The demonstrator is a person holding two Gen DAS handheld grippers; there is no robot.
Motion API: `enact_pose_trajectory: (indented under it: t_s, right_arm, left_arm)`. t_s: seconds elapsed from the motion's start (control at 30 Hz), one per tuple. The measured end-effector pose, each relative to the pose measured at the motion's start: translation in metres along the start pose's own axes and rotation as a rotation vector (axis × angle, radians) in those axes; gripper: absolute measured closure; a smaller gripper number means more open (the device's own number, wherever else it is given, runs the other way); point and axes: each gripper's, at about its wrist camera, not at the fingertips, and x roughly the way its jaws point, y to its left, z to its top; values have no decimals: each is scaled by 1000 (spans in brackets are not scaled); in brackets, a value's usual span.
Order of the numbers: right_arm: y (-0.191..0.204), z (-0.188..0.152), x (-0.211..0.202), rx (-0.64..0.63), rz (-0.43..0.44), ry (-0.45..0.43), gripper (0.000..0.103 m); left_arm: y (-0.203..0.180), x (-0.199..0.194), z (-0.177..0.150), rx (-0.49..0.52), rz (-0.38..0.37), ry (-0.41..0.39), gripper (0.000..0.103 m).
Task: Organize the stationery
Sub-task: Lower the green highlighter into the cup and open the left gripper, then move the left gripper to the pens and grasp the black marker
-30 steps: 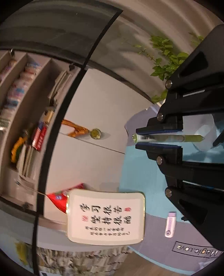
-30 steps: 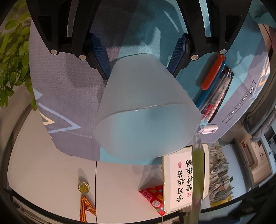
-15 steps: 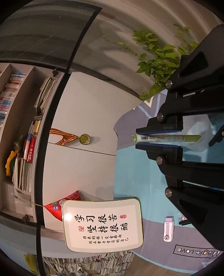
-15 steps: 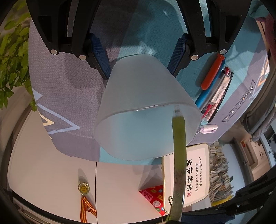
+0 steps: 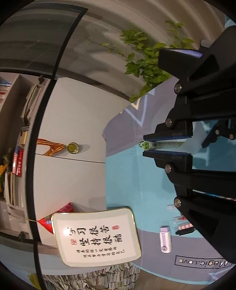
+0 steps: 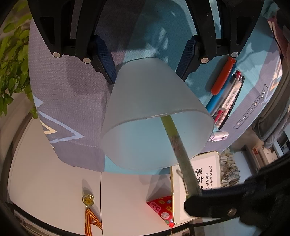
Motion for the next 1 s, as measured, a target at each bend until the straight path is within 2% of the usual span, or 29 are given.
enact_pose_trajectory:
  t_s: [0.1, 0.2, 0.3, 0.33, 0.37, 0.47, 0.57, 0.8, 0.93, 1.0]
  right_arm:
    - [-1, 0, 1, 3, 2, 5, 34]
    - [-1, 0, 2, 4, 3, 6, 34]
    - [-4, 0, 3, 18, 16, 14, 34]
    - [-4, 0, 3, 19, 16, 15, 34]
    - [-3, 0, 3, 16, 13, 15, 34]
    - [-2, 0, 4, 7, 14, 16, 34]
    - [-2, 0, 4, 6, 13, 15, 34]
    - [-2, 0, 4, 4, 12, 15, 34]
    - [-2, 0, 4, 4, 11, 15, 34]
    - [-1, 0, 4, 4, 11, 15, 34]
  left_arm:
    - [-3, 0, -3, 23, 7, 15, 93]
    - [-6, -2, -4, 45, 15, 15, 82]
    - [-2, -7, -3, 42, 22, 11, 59]
    - [1, -10, -3, 40, 27, 3, 49]
    - [4, -15, -3, 40, 37, -13, 46]
    - [16, -26, -3, 49, 85, -43, 46]
    - [39, -31, -7, 26, 133, -21, 46]
    - [107, -24, -34, -119, 254, 130, 48]
    - [126, -8, -46, -161, 279, 222, 48]
    - [131, -2, -50, -184, 284, 233, 52]
